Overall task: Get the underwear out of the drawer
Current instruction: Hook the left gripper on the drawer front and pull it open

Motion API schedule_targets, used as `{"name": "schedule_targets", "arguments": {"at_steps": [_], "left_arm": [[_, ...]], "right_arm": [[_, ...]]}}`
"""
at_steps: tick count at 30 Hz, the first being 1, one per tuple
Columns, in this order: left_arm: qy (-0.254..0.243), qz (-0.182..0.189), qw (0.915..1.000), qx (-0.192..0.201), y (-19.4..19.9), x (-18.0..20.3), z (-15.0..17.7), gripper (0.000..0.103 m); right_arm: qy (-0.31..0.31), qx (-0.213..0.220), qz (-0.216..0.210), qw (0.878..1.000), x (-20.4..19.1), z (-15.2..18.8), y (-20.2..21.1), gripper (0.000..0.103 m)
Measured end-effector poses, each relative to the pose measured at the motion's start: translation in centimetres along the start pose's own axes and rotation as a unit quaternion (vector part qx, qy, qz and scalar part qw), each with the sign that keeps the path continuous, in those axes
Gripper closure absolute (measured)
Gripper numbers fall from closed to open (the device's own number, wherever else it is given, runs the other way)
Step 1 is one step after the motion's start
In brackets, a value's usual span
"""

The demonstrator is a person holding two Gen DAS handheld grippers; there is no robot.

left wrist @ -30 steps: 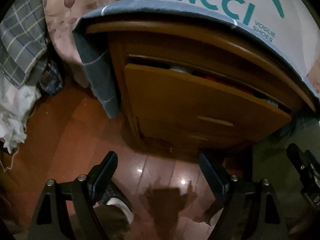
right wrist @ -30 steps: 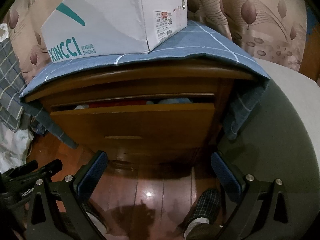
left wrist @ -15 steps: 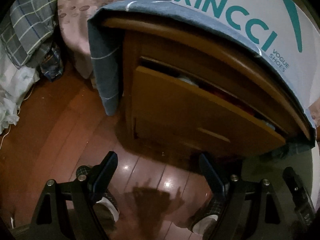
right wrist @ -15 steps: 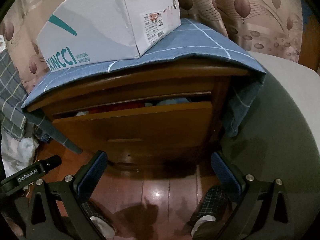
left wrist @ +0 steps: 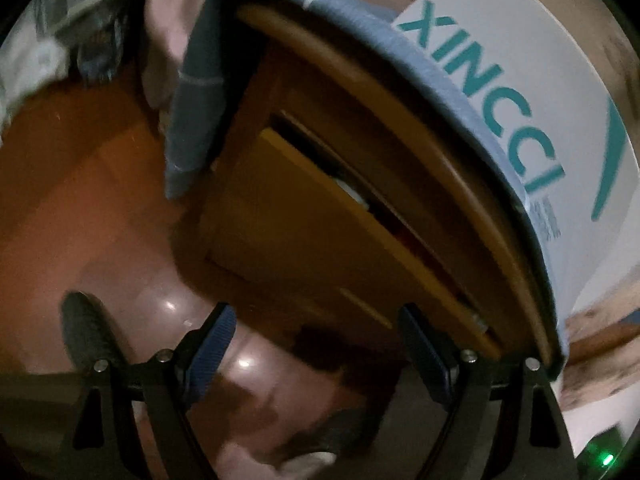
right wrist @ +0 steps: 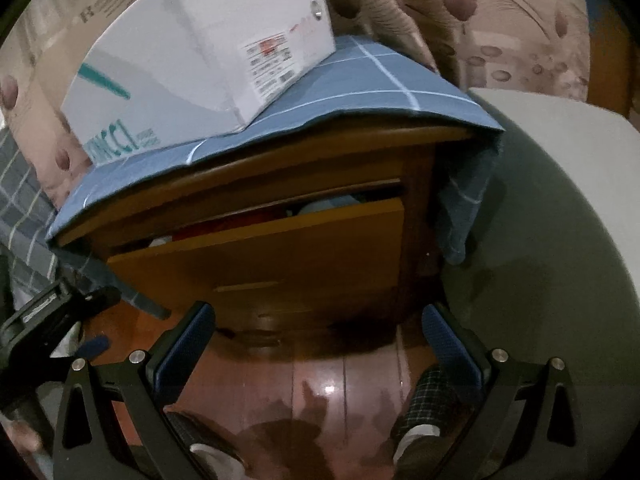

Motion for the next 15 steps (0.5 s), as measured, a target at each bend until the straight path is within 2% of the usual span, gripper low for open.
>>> {"name": "schedule_targets", "arguments": {"at_steps": [5, 7, 11, 15], "left_arm": [[0.047, 0.054, 0.9974, -0.015, -2.5, 0.7, -1.4, 0.017], [0.074, 0.062, 0.9953, -0.014, -3.4, 0.4, -1.9, 0.017], [0.127, 0.071, 0.989, -0.031, -5.8, -1.0, -2.5, 0.017], [0.167, 0.104, 0.9792, -0.049, -7.3, -1.2, -2.8, 0.017]], "right_arm": [[-0.028, -0.014, -0.007, 0.999, 1.0, 0.2, -0.4, 0.0], [-0.034, -0.017, -0.012, 0.999, 1.1, 0.2, -0.5, 0.0], [-0.019, -0.021, -0.012, 1.0, 0.6, 0.2, -0.6, 0.0], [0.002, -0.02, -0.011, 1.0, -0.1, 0.2, -0.6, 0.0]]}}
Point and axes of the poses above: each gripper's, at about its wrist camera, not at the fingertips, and y roughly against the way its jaws point, x to its right, z to its underside, the point moved 4 cm from there along -y, roughly the way its jaws point, and after that the axes turned 14 degrees about -z, right-handed, at the moved point
